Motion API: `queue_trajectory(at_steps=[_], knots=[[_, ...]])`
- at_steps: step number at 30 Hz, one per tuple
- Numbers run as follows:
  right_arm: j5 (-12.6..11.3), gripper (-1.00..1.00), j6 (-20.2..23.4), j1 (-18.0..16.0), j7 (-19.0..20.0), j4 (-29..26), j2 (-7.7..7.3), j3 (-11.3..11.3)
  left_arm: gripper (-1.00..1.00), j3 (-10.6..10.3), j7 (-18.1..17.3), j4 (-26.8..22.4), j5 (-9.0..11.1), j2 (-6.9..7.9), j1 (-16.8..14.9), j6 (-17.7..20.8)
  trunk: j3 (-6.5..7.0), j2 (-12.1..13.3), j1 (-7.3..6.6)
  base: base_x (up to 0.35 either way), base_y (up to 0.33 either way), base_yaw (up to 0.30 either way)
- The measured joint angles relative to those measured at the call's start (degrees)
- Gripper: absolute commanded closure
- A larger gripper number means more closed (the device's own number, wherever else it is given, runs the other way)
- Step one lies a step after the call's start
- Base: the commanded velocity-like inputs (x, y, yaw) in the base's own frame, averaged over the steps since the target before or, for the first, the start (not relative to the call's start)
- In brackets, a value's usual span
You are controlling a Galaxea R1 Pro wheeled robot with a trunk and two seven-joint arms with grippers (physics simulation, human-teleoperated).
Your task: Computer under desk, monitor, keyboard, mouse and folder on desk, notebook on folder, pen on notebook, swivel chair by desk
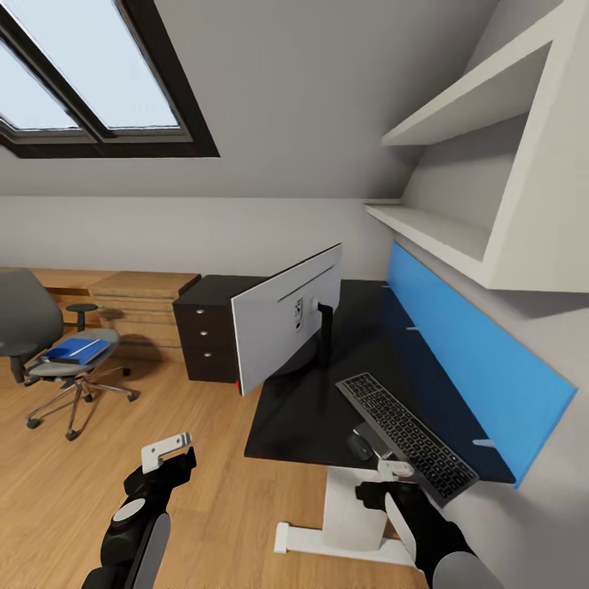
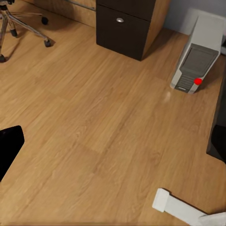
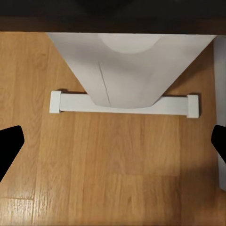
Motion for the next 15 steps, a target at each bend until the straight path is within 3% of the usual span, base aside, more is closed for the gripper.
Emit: queue_trajectory(at_steps=[8,15], knots=[[0.0,-1.00,-0.3,0.0,0.0,-0.1,0.09,1.8,-1.00,0.0,0.0,0.0,0.0,0.00,0.0,0.0,0.00,0.0,0.00,-0.009,0.007,0.000],[0.1,-1.00,-3.3,0.1,0.1,-1.9,0.35,7.4,-1.00,0.0,0.0,0.0,0.0,0.01,0.0,0.0,0.00,0.0,0.00,-0.001,0.001,0.000]])
